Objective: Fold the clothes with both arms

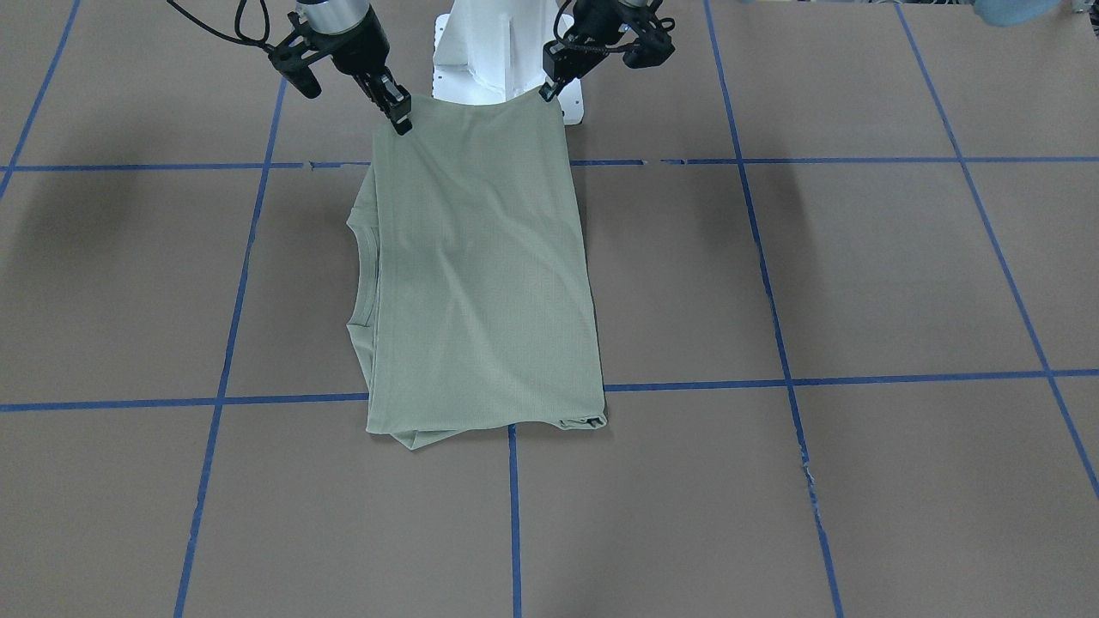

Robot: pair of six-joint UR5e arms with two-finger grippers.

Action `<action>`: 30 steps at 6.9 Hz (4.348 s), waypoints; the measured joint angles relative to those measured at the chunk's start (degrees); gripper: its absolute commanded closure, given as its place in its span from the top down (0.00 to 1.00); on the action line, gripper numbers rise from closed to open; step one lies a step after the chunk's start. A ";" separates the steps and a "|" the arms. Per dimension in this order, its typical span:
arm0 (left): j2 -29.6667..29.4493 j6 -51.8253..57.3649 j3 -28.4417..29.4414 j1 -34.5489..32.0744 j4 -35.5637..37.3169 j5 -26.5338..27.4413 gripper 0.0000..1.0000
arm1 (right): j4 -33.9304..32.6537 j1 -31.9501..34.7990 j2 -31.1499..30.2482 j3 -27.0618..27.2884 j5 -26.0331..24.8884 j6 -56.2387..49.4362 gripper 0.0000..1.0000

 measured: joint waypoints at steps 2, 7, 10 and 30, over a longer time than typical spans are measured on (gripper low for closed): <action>-5.13 4.45 3.70 -9.18 2.21 -4.20 0.00 | -0.08 6.45 2.78 -2.17 0.21 -1.25 0.00; -14.13 18.10 27.51 -24.55 -5.45 -6.88 0.00 | 0.61 20.25 20.76 -26.75 3.83 -11.43 0.00; -17.76 21.00 38.48 -27.28 -12.46 -6.80 0.00 | 4.64 23.11 25.83 -38.91 5.64 -13.08 0.00; 12.41 117.74 36.97 -78.18 1.47 -45.52 1.00 | -1.04 70.96 -2.59 -44.34 41.51 -124.55 1.00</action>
